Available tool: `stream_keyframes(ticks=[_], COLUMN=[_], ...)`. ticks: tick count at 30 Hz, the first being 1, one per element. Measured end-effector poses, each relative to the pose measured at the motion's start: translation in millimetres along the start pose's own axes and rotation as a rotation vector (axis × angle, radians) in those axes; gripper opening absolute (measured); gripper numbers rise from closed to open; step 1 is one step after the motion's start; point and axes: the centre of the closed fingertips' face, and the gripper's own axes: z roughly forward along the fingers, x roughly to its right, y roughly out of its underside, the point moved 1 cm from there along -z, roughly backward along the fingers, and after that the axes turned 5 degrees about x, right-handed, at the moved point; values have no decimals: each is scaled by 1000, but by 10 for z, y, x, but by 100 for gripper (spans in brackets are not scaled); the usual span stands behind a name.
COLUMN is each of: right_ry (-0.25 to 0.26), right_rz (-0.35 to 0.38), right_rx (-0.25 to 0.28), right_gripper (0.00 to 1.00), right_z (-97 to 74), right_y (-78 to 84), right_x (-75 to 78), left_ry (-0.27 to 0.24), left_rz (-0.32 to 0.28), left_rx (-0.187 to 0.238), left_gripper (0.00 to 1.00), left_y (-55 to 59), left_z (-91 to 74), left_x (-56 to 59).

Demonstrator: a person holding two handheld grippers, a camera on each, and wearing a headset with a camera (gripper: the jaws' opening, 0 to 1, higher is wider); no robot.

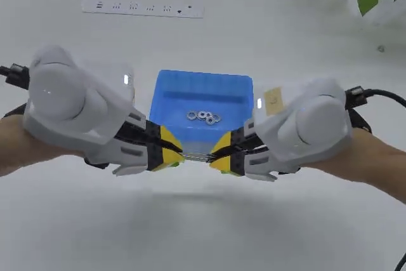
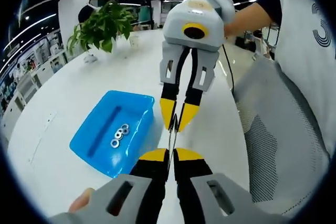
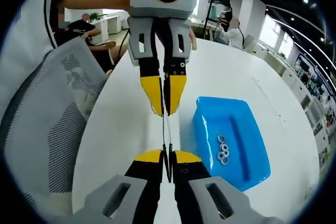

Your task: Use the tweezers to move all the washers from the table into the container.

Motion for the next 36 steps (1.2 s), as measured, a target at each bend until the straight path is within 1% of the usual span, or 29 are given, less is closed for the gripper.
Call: stream_keyframes(ticks=[1, 2, 4, 6, 8, 10, 13, 15, 17, 19, 20, 21, 22, 26, 29, 32, 34, 35, 36], right_ry=[-14, -12, -22, -22, -32, -36, -40, -43, -38, -40, -38, -39, -40, -33, -17, -9, 8, 33, 43], right_rz=[14, 9, 11, 2, 19, 40, 41, 45, 38, 54, 50, 48, 51, 28, 42, 60, 65, 71, 77], right_rx=[-14, -21, -51, -76, -93, -108, -121, -133, -145, -145, -147, -148, -152, -173, -181, -179, -177, -174, -174], right_gripper=[8, 8, 8, 8, 8, 8, 8, 8, 8, 9, 9, 9, 9, 10, 12, 12, 15, 17, 19], right_z=[36, 57, 101, 135, 151, 169, 182, 188, 194, 186, 189, 188, 188, 192, 184, 182, 177, 168, 162], right_y=[44, 66, 140, 207, 264, 333, 381, 402, 422, 411, 412, 409, 408, 401, 410, 410, 413, 414, 420], right_x=[-5, 4, 8, 28, 37, 46, 41, 38, 47, 44, 45, 43, 38, 18, 43, 45, 60, 91, 101], left_ry=[6, 4, 11, 9, 19, 25, 30, 37, 23, 19, 16, 10, 8, -3, -13, -41, -52, -66, -74], left_rz=[-3, -1, -19, -21, -21, -40, -33, -30, -29, -25, -11, -35, -41, -38, -53, -87, -76, -83, -91], left_rx=[-5, -6, -19, -33, -46, -48, -73, -87, -97, -113, -89, -105, -103, -112, -106, -87, -90, -89, -87], left_gripper=[8, 8, 8, 8, 8, 8, 8, 8, 8, 8, 9, 9, 9, 9, 12, 17, 19, 19, 19], left_y=[38, 66, 137, 199, 245, 280, 350, 382, 403, 439, 400, 421, 419, 413, 406, 380, 378, 375, 377], left_z=[29, 51, 116, 191, 251, 307, 378, 400, 429, 446, 460, 438, 430, 430, 435, 459, 470, 474, 470], left_x=[-17, -25, -38, -69, -75, -90, -116, -106, -130, -129, -136, -148, -147, -153, -148, -142, -113, -107, -98])
